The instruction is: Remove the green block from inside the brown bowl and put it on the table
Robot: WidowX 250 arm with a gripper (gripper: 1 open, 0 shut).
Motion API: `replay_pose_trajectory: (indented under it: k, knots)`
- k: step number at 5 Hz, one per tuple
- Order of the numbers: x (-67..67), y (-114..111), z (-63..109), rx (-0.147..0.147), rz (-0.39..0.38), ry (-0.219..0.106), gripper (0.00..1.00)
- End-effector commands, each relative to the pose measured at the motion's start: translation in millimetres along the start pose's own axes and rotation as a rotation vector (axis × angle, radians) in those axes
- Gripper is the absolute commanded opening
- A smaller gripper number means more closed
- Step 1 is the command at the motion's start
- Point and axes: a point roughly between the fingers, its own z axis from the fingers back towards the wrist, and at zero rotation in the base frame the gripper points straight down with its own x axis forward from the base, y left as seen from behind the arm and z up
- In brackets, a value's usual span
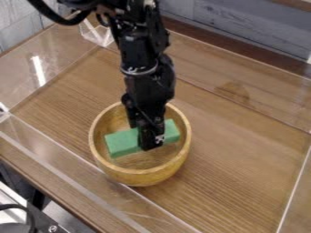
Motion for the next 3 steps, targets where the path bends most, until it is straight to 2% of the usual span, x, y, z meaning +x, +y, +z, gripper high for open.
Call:
replay_pose_trajectory:
  k: [1, 3]
  knots:
    - [11.8, 3, 22.0, 0.039, -0.003, -0.056, 0.0]
    - [26.3, 5, 48.0, 0.063, 0.036, -0.088, 0.0]
